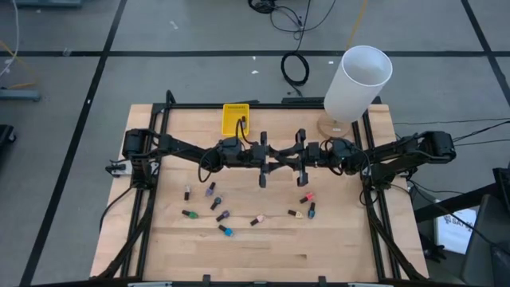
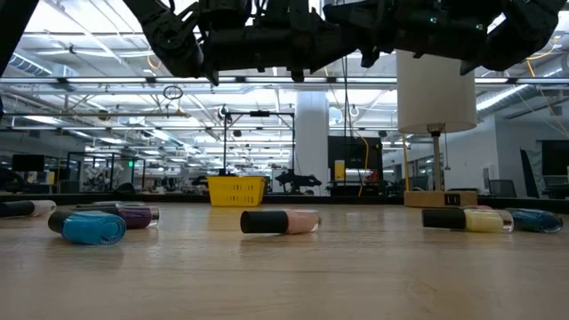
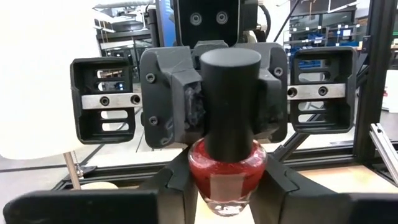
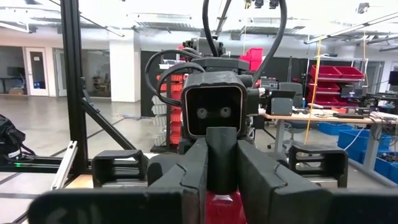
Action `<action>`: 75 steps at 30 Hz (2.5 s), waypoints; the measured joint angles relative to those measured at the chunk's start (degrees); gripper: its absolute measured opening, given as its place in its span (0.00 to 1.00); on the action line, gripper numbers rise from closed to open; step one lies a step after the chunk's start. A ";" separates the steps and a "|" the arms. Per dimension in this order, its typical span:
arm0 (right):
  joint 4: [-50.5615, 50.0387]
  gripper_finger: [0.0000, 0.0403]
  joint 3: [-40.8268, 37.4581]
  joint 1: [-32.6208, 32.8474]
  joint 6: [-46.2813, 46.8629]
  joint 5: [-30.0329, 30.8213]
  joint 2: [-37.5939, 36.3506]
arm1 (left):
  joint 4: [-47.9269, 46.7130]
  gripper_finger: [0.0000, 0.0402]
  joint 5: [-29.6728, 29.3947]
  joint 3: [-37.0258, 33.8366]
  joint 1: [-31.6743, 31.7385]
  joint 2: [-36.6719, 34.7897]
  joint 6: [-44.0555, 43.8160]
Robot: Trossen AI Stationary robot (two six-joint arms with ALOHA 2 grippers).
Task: Pick & Place Nail Polish
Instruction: Put the red nail polish bottle into the yellow bin, then put the dark pink nail polish bottle into the yellow bin
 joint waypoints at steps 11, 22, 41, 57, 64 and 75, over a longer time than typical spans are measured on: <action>-0.48 0.30 0.00 0.00 0.68 0.01 0.04 | 0.19 0.21 -0.28 0.00 0.04 0.01 1.37; -5.21 0.53 -0.13 0.00 -2.90 0.04 -5.76 | -0.70 0.21 -1.47 0.22 0.70 -0.74 0.04; -38.93 0.52 -0.13 -0.04 -6.36 15.51 -26.95 | -54.59 0.21 -31.96 0.11 12.77 -18.32 -11.02; -35.34 0.52 -2.36 -0.07 -5.79 15.31 -27.30 | -62.39 0.21 -19.36 0.04 26.80 -8.18 -27.22; -35.40 0.52 -2.36 -0.07 -5.77 15.31 -27.32 | -64.59 0.28 -19.13 0.04 27.39 -6.05 -27.23; -35.64 0.52 -2.36 -0.07 -5.35 15.08 -27.32 | -64.13 0.73 -19.18 0.04 27.36 -6.21 -28.57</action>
